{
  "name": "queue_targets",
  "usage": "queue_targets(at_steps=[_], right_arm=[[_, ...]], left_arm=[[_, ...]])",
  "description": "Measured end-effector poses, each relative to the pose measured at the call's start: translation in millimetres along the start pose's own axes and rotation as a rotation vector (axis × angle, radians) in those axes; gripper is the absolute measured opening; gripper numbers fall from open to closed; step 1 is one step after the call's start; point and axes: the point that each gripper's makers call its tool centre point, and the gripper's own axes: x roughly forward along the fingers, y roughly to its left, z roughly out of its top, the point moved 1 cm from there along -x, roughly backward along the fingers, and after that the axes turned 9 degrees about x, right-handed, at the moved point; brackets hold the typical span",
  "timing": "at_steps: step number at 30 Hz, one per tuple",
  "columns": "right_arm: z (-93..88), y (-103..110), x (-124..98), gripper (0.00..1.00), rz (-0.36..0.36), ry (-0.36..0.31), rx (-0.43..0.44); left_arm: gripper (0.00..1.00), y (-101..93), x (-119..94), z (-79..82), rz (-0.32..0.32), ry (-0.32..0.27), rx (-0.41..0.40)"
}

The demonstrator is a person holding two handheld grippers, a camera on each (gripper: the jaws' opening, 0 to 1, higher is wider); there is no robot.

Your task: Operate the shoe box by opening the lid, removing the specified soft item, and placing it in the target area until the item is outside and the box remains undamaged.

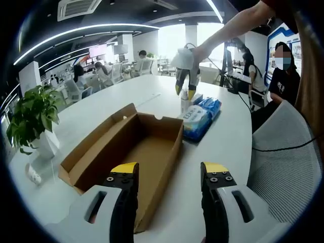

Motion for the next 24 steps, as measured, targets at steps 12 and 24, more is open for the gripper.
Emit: queue_targets(at_steps=[12, 24], right_arm=[[25.2, -10, -42, 0.42, 0.044, -0.27, 0.27], [61.3, -15, -85, 0.45, 0.054, -0.603, 0.499]], left_arm=[[0.5, 1.3, 0, 8.4, 0.005, -0.024, -0.009], [0.5, 4.6, -3, 14.3, 0.021, -0.046, -0.033]])
